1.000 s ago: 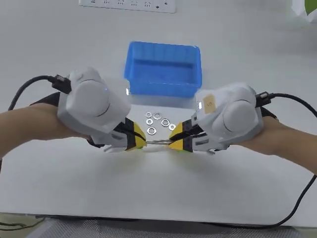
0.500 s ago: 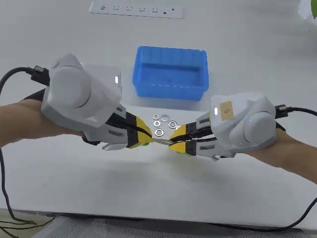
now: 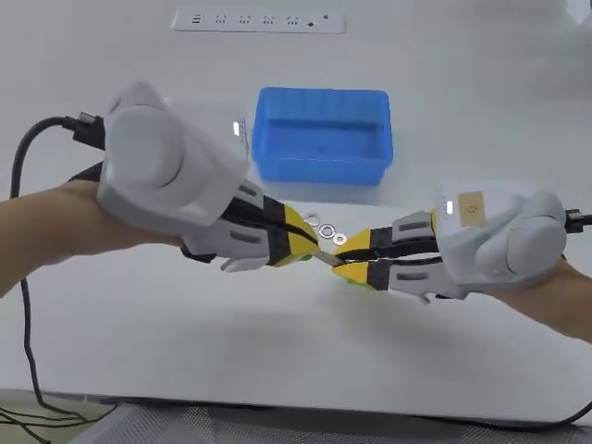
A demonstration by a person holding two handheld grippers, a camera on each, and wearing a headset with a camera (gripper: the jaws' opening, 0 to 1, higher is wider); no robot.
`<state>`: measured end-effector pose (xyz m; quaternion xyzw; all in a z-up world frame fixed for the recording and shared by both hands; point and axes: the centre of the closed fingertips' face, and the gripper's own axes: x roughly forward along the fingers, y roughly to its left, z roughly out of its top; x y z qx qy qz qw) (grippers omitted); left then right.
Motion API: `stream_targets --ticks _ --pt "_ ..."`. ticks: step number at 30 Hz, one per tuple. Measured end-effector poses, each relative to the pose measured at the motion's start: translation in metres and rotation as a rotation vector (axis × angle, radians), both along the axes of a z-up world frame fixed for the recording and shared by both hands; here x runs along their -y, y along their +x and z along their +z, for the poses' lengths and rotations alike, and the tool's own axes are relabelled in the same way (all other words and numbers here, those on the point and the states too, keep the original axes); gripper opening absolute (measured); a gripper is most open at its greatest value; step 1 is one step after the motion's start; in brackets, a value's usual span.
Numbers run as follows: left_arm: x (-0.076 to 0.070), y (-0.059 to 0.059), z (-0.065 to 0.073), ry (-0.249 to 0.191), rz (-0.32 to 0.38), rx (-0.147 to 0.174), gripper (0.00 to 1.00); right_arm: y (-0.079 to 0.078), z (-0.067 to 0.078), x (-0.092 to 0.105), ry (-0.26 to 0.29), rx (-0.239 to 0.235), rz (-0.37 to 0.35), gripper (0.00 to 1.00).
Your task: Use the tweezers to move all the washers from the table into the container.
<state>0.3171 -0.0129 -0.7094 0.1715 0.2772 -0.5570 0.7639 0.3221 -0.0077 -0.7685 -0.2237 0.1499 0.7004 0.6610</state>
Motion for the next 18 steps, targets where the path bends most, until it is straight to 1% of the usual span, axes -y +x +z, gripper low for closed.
stream_targets --ticks 3,5,7,9,10,12,13,14,16,18 --pt "0.009 0.000 0.004 -0.020 -0.011 0.012 0.05 0.000 0.002 0.002 -0.005 0.006 0.015 0.07" --pt "0.016 0.001 0.007 -0.032 -0.019 0.022 0.05 0.000 0.004 0.004 -0.018 0.021 0.037 0.07" --pt "0.023 0.003 0.010 -0.042 -0.029 0.036 0.05 0.000 0.004 0.007 -0.023 0.022 0.045 0.07" --pt "0.028 0.005 0.011 -0.049 -0.033 0.040 0.04 0.001 0.003 0.008 -0.033 0.029 0.057 0.07" --pt "0.030 0.007 0.012 -0.051 -0.034 0.047 0.04 0.001 0.003 0.009 -0.040 0.033 0.062 0.07" --pt "0.036 0.009 0.013 -0.052 -0.045 0.052 0.04 0.002 0.003 0.010 -0.047 0.038 0.070 0.07" --pt "0.039 0.011 0.014 -0.049 -0.051 0.060 0.04 0.002 0.003 0.010 -0.049 0.037 0.070 0.07" --pt "0.041 0.011 0.014 -0.048 -0.059 0.059 0.04 0.002 0.002 0.011 -0.051 0.034 0.071 0.07" --pt "0.046 0.014 0.015 -0.044 -0.067 0.071 0.04 0.004 0.003 0.012 -0.052 0.027 0.072 0.08" --pt "0.049 0.015 0.015 -0.048 -0.075 0.064 0.04 0.003 0.002 0.012 -0.052 0.022 0.068 0.08"
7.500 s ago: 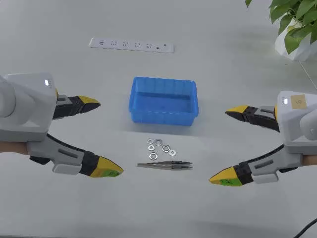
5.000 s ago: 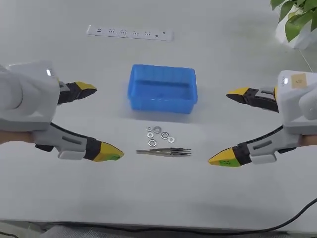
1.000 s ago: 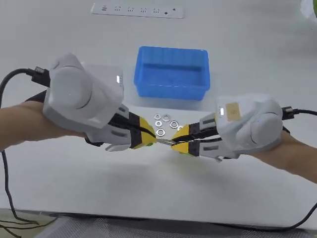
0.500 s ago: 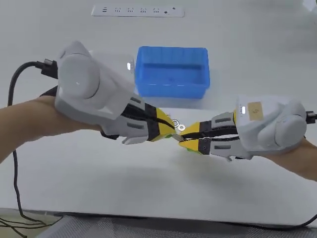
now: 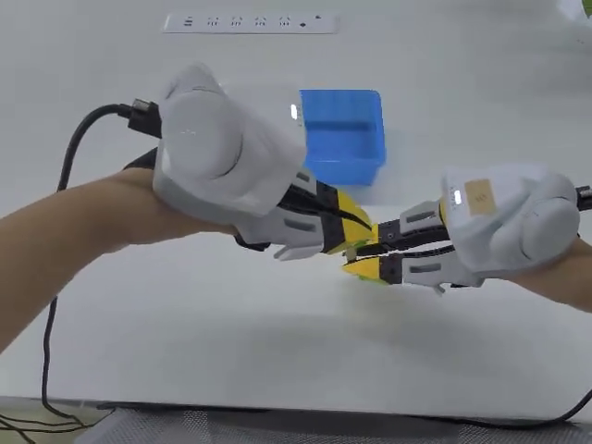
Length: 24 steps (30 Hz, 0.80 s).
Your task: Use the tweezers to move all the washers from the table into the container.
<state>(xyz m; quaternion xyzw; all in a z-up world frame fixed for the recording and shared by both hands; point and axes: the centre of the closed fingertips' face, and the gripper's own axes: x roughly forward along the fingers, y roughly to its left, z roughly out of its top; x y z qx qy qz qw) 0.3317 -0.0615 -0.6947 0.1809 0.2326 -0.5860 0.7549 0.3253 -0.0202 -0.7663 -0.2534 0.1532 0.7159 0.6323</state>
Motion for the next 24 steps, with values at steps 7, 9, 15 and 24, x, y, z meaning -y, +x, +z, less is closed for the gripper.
stream_targets --ticks 7,9,15,24 --pt "0.010 -0.003 0.000 -0.014 -0.024 0.005 0.04 -0.001 -0.003 0.003 -0.035 0.017 0.032 0.07" --pt "0.012 -0.008 -0.001 -0.018 -0.042 -0.012 0.05 -0.002 -0.004 0.004 -0.031 0.020 0.039 0.07" --pt "0.009 -0.001 0.009 -0.039 -0.020 0.036 0.16 -0.001 -0.004 0.004 -0.026 0.022 0.036 0.07" --pt "-0.009 -0.008 -0.012 0.048 -0.054 0.034 0.18 -0.002 -0.005 0.003 -0.034 0.018 0.045 0.07"
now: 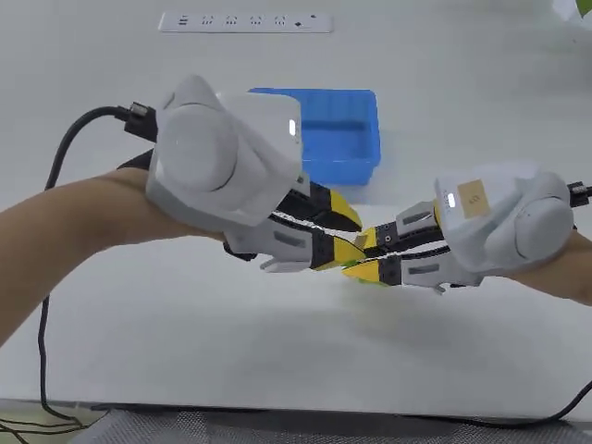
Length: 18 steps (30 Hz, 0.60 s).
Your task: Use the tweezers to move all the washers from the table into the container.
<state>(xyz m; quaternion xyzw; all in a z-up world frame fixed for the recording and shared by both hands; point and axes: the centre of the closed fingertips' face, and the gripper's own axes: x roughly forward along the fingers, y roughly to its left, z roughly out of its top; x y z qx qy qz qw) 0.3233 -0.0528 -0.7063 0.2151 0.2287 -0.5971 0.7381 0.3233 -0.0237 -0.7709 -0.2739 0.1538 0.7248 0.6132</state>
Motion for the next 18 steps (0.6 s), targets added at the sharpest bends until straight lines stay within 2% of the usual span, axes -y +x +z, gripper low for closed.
stream_targets --ticks 4,7,9,12,15,18 --pt "0.000 0.004 -0.002 -0.007 0.022 0.023 0.13 0.000 0.000 0.000 0.006 -0.010 -0.009 0.07" --pt "0.006 0.003 0.007 -0.060 0.025 0.025 0.10 0.000 0.000 0.001 0.007 -0.017 -0.014 0.07" --pt "0.007 0.004 0.008 -0.060 0.019 0.035 0.09 0.000 0.001 0.001 0.009 -0.020 -0.019 0.07" --pt "0.007 0.003 0.008 -0.063 0.008 0.032 0.06 0.000 0.001 0.001 0.009 -0.028 -0.020 0.07" --pt "0.005 0.002 0.008 -0.063 -0.011 0.064 0.05 0.001 0.001 0.000 0.010 -0.030 -0.017 0.07" --pt "0.005 0.003 0.008 -0.080 0.000 0.069 0.05 0.001 0.001 0.000 0.005 -0.028 -0.014 0.07"
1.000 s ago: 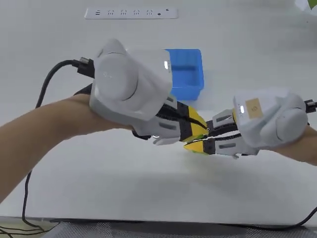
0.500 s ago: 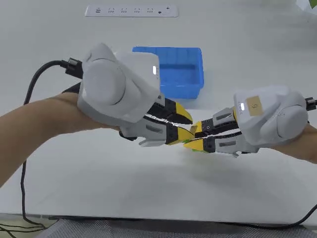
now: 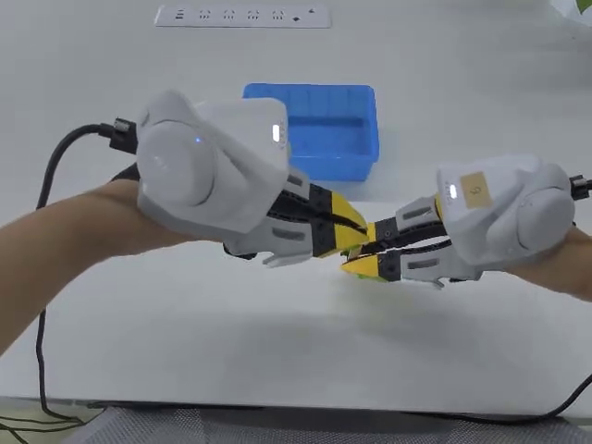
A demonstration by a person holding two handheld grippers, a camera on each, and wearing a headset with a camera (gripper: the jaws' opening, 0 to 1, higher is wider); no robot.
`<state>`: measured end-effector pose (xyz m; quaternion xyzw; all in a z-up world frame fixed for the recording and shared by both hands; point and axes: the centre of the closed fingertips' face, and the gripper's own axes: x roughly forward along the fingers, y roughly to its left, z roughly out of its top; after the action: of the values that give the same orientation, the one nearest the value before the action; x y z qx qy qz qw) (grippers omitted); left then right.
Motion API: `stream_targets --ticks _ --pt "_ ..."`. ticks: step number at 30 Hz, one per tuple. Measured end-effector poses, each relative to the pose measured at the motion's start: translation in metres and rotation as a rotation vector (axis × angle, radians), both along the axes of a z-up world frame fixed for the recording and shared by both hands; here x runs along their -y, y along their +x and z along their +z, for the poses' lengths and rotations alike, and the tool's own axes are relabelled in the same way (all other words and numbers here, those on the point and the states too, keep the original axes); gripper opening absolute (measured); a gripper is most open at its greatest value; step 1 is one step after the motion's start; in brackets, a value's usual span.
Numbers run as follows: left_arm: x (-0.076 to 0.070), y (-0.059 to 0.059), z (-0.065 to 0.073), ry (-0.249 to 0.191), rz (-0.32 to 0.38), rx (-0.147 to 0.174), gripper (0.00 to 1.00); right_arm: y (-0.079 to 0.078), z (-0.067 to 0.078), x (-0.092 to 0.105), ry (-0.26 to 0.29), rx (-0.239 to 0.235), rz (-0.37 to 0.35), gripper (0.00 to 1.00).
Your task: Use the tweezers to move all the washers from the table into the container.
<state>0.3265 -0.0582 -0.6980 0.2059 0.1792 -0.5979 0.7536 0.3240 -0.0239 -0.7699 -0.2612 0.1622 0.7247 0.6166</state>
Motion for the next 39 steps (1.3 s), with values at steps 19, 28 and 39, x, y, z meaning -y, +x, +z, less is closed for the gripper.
stream_targets --ticks 19,28,39 --pt "-0.040 -0.016 0.024 0.041 -0.006 0.025 0.04 -0.011 0.024 -0.041 0.043 0.024 -0.019 0.09" --pt "-0.055 -0.016 0.023 0.050 0.017 0.038 0.04 -0.010 0.022 -0.051 0.038 0.006 -0.059 0.12" --pt "-0.065 -0.006 0.024 0.052 0.034 0.054 0.04 -0.001 0.016 -0.047 0.018 -0.001 -0.094 0.19"
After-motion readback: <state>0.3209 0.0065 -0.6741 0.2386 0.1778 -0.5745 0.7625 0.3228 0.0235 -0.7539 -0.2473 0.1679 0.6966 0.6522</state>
